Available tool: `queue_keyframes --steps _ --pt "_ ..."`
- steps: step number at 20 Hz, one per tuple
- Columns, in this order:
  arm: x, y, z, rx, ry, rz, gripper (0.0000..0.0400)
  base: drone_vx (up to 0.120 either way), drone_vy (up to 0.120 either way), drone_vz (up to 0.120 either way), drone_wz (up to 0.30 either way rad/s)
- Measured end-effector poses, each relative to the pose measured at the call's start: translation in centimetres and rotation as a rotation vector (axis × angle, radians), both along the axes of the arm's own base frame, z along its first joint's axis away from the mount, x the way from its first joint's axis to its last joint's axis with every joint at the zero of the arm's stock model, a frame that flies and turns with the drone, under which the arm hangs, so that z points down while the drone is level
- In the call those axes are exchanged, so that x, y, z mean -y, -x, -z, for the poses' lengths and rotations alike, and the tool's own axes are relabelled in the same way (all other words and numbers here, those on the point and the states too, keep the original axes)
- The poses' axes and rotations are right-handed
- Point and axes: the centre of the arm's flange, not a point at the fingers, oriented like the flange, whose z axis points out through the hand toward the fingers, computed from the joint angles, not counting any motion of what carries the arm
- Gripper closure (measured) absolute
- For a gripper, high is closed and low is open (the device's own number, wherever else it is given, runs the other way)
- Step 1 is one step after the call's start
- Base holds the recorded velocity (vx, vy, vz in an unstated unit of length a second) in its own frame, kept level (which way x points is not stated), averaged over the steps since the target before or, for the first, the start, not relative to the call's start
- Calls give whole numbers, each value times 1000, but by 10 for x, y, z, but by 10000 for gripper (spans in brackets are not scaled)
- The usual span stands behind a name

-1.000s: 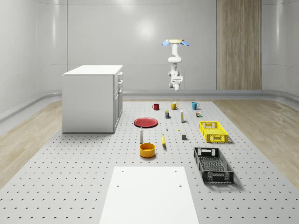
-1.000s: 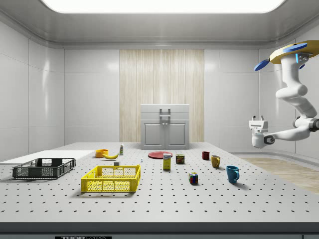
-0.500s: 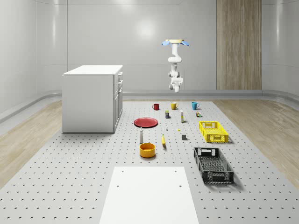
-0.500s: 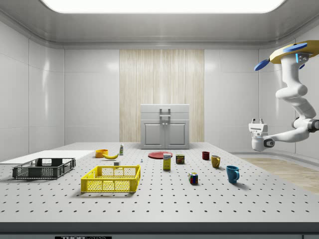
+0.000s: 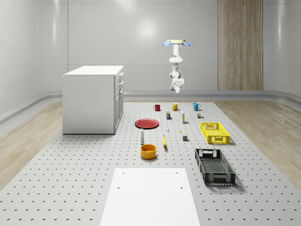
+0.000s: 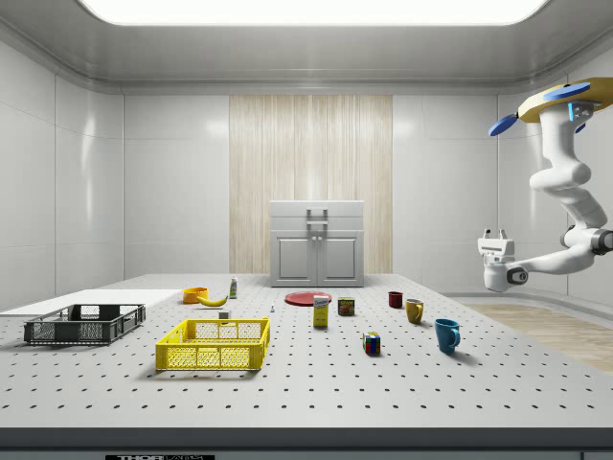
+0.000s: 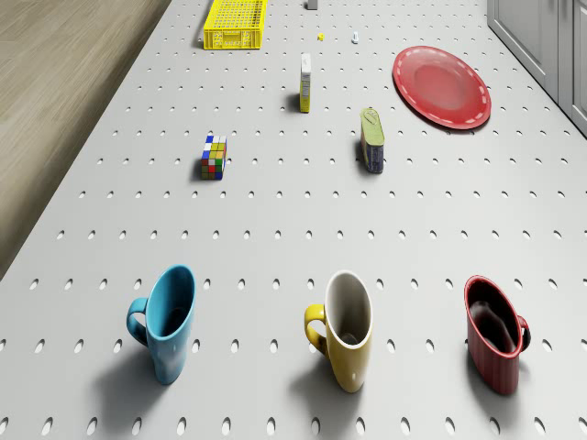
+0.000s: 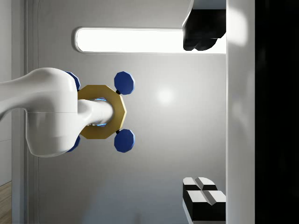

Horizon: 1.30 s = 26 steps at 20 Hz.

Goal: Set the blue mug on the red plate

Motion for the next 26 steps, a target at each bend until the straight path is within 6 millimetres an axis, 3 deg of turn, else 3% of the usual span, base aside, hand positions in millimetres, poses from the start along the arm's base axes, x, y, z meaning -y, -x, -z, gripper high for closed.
queue_keyframes --steps 18,26 --pt "-1 1 0 14 12 0 0 0 0 0 0" --pt "-5 2 0 20 47 1 0 115 105 0 0"
